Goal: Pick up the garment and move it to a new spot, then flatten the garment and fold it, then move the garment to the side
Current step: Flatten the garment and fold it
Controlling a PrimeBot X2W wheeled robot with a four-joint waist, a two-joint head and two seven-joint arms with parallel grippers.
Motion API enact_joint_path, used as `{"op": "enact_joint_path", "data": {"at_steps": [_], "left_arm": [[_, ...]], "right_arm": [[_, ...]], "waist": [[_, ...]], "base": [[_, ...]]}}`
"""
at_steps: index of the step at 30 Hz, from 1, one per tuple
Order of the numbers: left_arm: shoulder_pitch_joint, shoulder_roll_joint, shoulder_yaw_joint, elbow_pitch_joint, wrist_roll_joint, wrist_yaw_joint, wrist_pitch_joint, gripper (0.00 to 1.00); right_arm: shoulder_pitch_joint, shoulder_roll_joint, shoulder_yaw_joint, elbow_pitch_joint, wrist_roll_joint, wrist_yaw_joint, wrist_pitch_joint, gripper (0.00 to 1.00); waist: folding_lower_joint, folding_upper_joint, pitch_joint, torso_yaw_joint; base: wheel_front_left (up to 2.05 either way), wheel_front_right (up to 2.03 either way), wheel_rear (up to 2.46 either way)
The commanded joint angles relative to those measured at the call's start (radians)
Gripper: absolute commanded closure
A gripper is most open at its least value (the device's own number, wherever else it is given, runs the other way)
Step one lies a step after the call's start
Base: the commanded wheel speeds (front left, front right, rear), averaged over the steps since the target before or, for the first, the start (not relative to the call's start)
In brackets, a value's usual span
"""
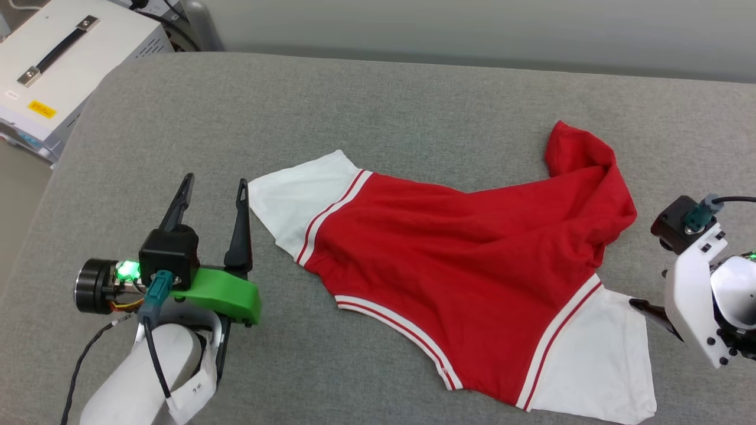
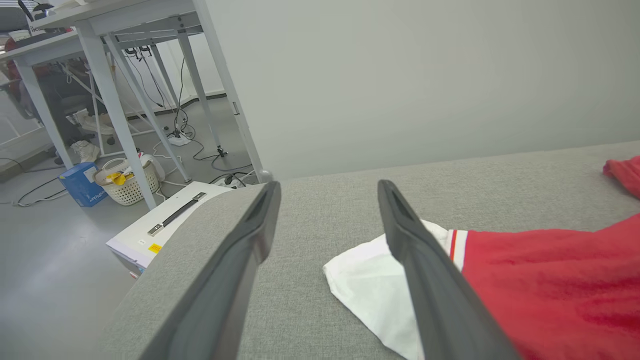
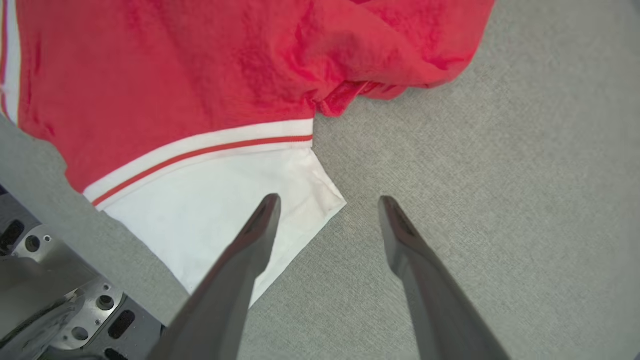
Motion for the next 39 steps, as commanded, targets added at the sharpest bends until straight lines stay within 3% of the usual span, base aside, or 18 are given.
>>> {"op": "enact_joint_path", "data": {"at_steps": [1,7,17,18,19,27,33,39], "left_arm": [[0.021,-0.014,0.02,-0.011,0.028,-0.007,-0.006,0.0],[0.08,-0.083,0.097,-0.054,0.097,-0.026,-0.006,0.0],[0.13,-0.178,0.196,-0.061,0.196,-0.102,-0.006,0.0],[0.131,-0.184,0.205,-0.061,0.204,-0.108,-0.006,0.0],[0.133,-0.19,0.214,-0.06,0.214,-0.115,-0.006,0.0],[0.152,-0.228,0.272,-0.058,0.27,-0.16,-0.006,0.0],[0.146,-0.262,0.295,-0.063,0.303,-0.192,-0.006,0.0],[0.128,-0.297,0.319,-0.068,0.332,-0.22,-0.006,0.0]], "right_arm": [[-0.022,-0.002,0.016,0.018,0.014,-0.001,0.015,0.0],[-0.042,0.037,0.067,0.154,0.027,-0.001,-0.011,0.0],[0.002,0.11,0.182,0.36,0.029,-0.001,-0.151,0.0],[0.0,0.11,0.185,0.364,0.031,-0.001,-0.171,0.07],[-0.007,0.108,0.184,0.366,0.032,-0.001,-0.201,1.0],[-0.096,0.033,0.11,0.302,0.022,-0.001,-0.35,1.0],[-0.205,-0.018,0.057,0.258,0.006,-0.001,-0.312,1.0],[-0.336,0.031,0.058,0.339,-0.022,-0.001,-0.242,1.0]], "waist": [[0.0001,0.004,0.02,0.016],[0.0001,0.004,0.06,0.037],[0.0001,0.004,0.098,0.052],[0.0001,0.004,0.098,0.05],[0.0001,0.004,0.096,0.047],[0.0001,0.004,0.08,0.039],[0.0001,0.004,0.108,0.059],[0.0001,0.004,0.154,0.087]], "base": [[0.0,0.0,0.0],[0.0,0.0,0.0],[0.0,0.0,0.0],[0.0,0.0,0.0],[0.0,0.0,0.0],[0.0,0.0,0.0],[0.0,0.0,0.0],[0.0,0.0,0.0]]}}
